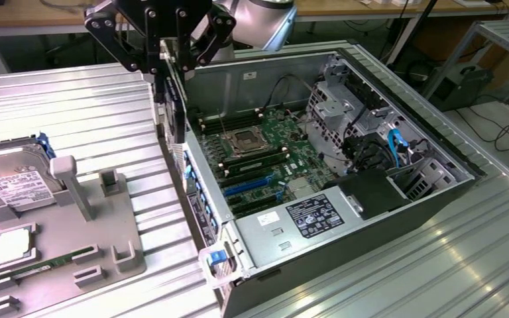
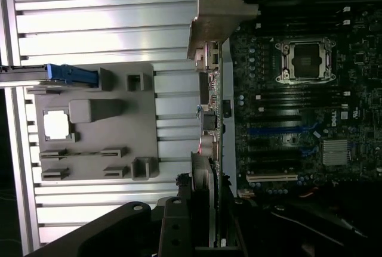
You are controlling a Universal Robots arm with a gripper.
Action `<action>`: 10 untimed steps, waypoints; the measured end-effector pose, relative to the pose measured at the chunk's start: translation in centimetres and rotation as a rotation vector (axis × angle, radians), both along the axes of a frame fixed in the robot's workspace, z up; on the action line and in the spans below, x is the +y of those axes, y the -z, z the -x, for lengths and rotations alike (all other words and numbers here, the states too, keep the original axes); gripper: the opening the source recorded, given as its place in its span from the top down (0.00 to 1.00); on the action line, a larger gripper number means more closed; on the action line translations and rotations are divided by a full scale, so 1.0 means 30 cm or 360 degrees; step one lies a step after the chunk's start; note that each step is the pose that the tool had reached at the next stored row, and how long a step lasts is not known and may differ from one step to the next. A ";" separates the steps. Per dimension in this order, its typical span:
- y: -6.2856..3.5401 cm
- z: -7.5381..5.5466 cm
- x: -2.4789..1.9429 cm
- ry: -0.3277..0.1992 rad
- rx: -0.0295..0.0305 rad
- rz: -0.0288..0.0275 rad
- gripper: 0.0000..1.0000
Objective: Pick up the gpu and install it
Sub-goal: 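Pick up the gpu and move the gpu toward the slot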
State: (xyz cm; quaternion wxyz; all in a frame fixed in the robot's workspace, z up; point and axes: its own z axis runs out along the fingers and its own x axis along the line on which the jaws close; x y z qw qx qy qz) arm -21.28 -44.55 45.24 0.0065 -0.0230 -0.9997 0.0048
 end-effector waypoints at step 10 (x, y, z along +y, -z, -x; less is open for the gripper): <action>0.001 -0.040 0.000 0.0000 -0.00001 0.00000 0.72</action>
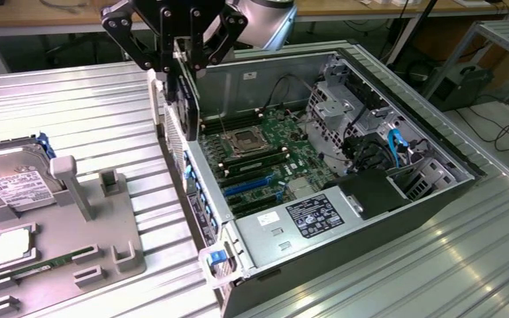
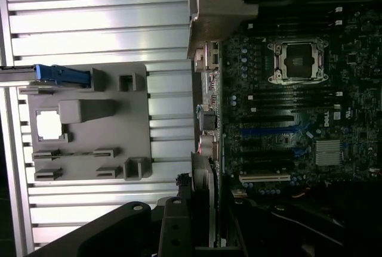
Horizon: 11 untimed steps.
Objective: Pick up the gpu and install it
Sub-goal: 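Pick up the gpu and move the gpu toward the slot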
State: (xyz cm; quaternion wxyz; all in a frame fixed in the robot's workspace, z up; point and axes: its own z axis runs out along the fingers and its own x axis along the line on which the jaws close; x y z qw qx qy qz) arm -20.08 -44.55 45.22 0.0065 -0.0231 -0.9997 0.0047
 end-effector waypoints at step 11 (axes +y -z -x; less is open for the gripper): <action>0.000 -0.045 0.000 0.0000 0.00000 0.00000 0.72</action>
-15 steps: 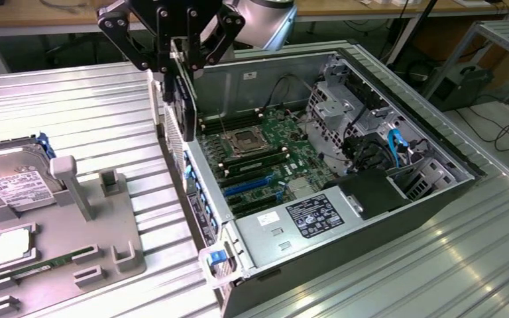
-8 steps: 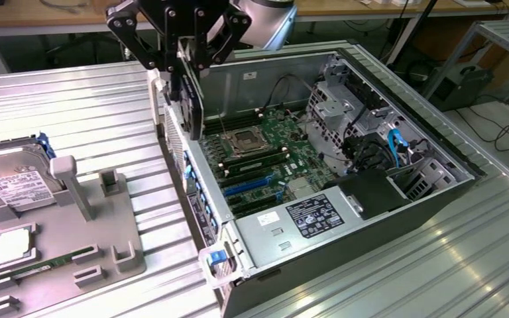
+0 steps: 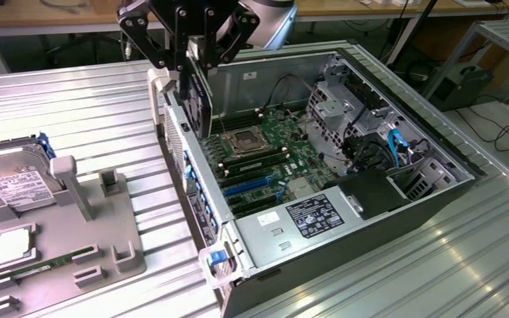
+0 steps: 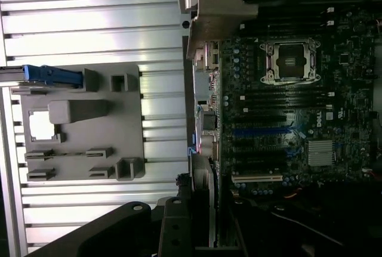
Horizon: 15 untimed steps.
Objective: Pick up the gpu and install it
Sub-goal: 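Pick up the gpu and move the gpu toward the slot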
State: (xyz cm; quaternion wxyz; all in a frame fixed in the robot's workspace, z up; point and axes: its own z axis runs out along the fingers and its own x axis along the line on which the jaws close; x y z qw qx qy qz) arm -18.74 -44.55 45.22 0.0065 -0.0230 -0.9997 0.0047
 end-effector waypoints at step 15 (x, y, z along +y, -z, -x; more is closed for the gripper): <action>0.001 -0.046 0.000 0.0000 0.00000 0.00002 0.72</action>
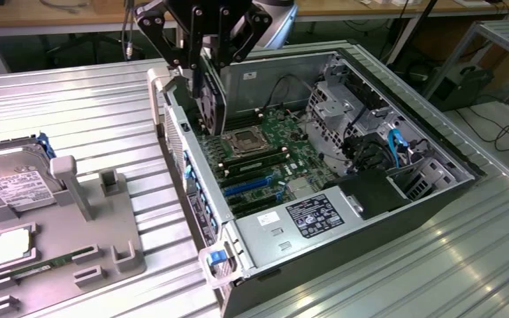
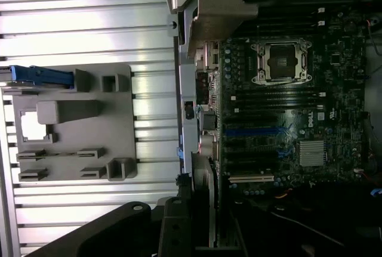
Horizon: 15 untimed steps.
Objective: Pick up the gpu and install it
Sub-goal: 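Pick up the gpu and move the gpu toward the slot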
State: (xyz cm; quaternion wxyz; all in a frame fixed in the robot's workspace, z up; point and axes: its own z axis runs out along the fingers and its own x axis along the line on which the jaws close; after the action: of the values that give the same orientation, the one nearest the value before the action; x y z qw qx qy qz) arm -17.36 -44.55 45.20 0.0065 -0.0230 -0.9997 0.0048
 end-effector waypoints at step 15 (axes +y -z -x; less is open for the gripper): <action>0.001 -0.047 0.000 0.0000 -0.00001 0.00002 0.72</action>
State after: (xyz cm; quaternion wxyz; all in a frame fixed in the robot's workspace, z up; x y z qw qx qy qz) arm -15.94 -44.55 45.17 0.0065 -0.0230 -0.9997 0.0049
